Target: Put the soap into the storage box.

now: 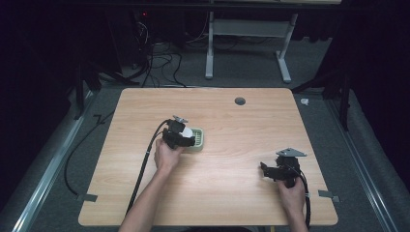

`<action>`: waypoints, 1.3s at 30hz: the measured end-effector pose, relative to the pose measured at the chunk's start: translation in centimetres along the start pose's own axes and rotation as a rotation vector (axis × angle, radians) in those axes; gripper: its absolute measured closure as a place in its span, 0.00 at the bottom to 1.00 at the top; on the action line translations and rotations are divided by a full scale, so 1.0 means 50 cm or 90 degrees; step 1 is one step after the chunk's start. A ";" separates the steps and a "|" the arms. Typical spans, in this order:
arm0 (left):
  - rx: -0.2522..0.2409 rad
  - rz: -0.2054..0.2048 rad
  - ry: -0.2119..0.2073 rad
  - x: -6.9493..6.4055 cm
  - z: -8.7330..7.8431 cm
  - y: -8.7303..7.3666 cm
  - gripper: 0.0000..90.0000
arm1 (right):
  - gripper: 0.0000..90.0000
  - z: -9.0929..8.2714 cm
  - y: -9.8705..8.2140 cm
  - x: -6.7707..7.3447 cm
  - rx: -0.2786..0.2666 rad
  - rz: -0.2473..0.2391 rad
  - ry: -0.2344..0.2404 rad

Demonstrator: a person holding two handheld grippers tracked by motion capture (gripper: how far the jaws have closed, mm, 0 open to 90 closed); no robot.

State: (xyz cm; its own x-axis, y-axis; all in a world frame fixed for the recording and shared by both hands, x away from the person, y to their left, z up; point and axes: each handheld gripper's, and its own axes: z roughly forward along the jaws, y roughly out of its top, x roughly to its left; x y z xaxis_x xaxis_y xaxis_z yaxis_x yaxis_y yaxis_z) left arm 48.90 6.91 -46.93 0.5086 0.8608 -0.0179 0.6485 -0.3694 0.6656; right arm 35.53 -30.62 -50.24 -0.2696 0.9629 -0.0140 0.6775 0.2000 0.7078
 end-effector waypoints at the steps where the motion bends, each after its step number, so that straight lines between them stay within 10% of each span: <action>1: -0.010 -0.002 -0.002 0.001 -0.005 0.002 0.24 | 0.19 0.000 0.000 0.000 0.000 0.000 0.000; 39: -0.079 -0.010 -0.018 0.029 -0.132 -0.003 0.20 | 0.19 0.000 0.000 0.001 0.001 0.001 0.000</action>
State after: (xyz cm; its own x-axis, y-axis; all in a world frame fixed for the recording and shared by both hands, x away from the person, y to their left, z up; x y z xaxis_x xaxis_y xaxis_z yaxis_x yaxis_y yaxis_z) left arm 45.81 10.52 -42.15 0.5156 0.8554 -0.0488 0.5823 -0.3080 0.7523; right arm 35.53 -30.59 -50.24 -0.2682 0.9633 -0.0123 0.6790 0.1980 0.7069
